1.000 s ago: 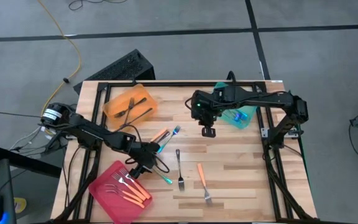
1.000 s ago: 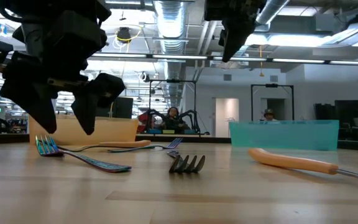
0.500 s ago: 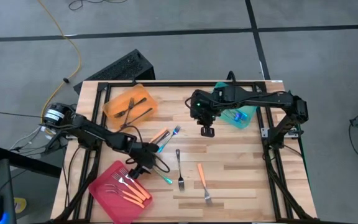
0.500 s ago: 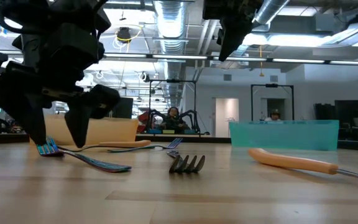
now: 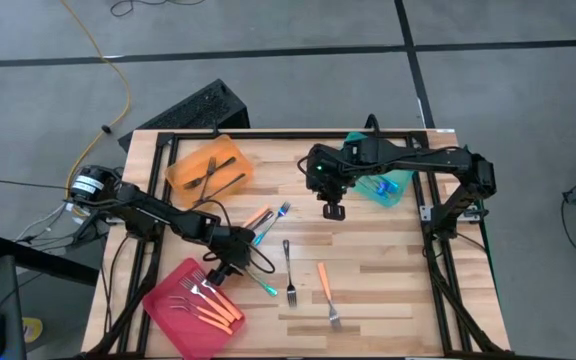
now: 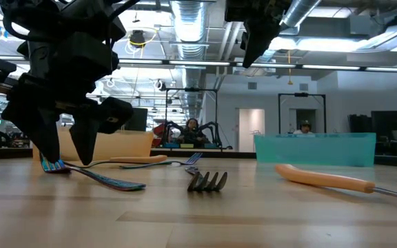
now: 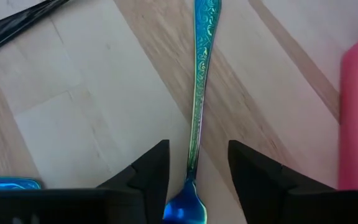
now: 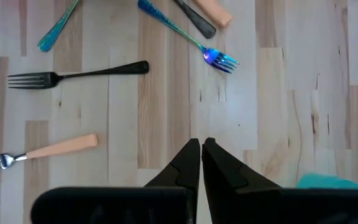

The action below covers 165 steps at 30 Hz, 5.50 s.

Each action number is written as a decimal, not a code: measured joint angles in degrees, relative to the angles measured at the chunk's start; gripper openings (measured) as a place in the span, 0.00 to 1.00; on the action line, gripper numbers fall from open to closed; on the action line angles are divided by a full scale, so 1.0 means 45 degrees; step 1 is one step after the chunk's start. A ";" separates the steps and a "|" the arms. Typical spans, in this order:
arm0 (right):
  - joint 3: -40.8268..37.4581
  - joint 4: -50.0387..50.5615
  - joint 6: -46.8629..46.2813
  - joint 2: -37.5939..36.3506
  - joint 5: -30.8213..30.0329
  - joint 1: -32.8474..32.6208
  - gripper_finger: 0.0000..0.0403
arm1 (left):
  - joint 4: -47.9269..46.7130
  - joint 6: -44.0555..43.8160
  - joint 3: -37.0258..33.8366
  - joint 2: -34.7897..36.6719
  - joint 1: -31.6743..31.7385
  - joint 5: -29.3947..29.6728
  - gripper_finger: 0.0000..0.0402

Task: Sort silverware by color (type)
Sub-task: Put the iridescent fork into the green bin

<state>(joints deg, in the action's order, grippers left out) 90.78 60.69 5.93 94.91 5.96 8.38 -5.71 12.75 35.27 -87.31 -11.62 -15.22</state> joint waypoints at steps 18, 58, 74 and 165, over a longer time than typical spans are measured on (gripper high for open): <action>0.0000 0.0017 -0.0121 0.0005 0.0002 0.0000 0.11 | -0.1175 0.0317 0.0652 -0.0611 0.0220 0.0032 0.07; 0.0005 -0.2111 0.0016 -0.2626 0.0041 0.0605 0.11 | -0.3422 -0.0588 0.2216 0.1510 0.2041 0.1896 0.00; 0.0015 -0.5212 0.0831 -0.3764 0.0010 0.0763 0.11 | -0.0347 -0.2725 0.2210 0.6305 0.5296 0.3778 0.00; 0.0005 -1.4484 -0.0641 -0.0194 0.3246 0.1588 0.05 | 0.7664 -0.3770 0.2205 0.5616 0.6223 0.2577 0.00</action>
<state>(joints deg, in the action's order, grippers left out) 90.80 -4.49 3.05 94.04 20.56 15.53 28.78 -4.21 45.19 -62.04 16.38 -3.63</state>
